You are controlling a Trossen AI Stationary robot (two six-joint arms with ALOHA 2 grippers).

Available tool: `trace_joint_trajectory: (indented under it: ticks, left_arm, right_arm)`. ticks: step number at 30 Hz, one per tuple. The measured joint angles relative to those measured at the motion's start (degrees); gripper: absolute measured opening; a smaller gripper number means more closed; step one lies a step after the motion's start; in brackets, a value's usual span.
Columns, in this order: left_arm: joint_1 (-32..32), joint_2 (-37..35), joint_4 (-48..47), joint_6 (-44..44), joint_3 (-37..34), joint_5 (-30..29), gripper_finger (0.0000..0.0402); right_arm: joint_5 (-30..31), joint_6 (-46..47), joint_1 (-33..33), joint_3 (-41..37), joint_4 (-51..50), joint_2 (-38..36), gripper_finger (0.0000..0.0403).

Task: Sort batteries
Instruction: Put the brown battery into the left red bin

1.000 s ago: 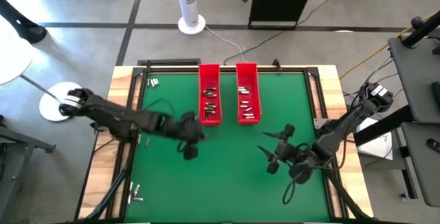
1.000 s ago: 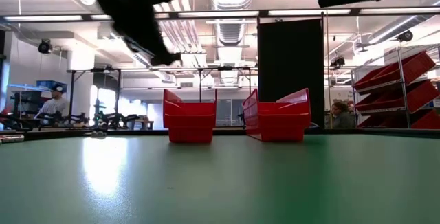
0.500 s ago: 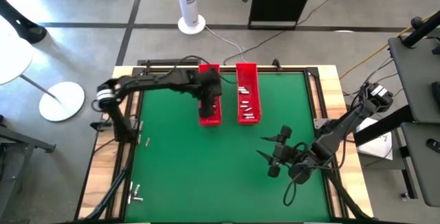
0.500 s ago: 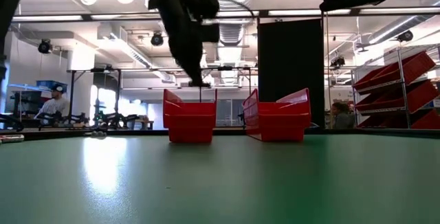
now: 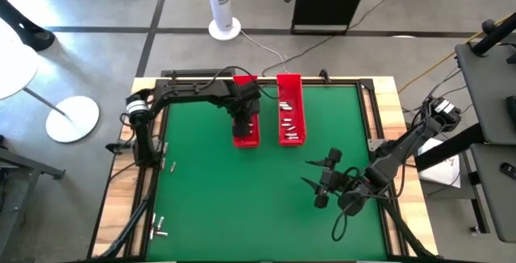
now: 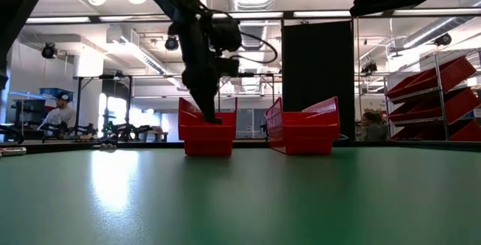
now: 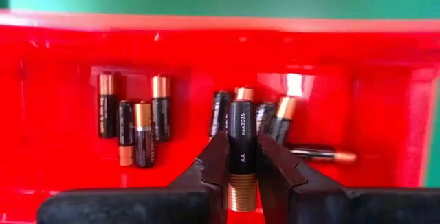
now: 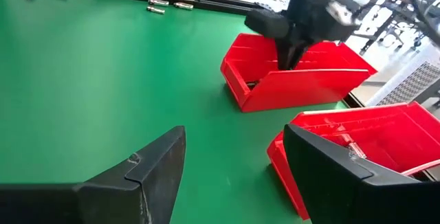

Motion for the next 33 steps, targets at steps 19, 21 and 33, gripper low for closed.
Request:
trace_joint_trajectory:
  ticks: [19,21,33]
  left_arm:
    - [3.7,9.7,-3.2,2.1,6.6,-0.4,0.0028]
    - [3.7,9.7,-3.0,2.3,6.6,-0.5,0.0034]
    - [3.6,9.7,-2.2,2.8,6.5,-0.7,0.0051]
  right_arm:
    - [-2.9,1.5,0.0,0.0,-0.1,0.0,0.0249]
    - [-2.9,1.5,0.0,0.0,-0.2,0.0,0.0246]
    - [-2.9,1.5,0.0,0.0,-0.2,0.0,0.0254]
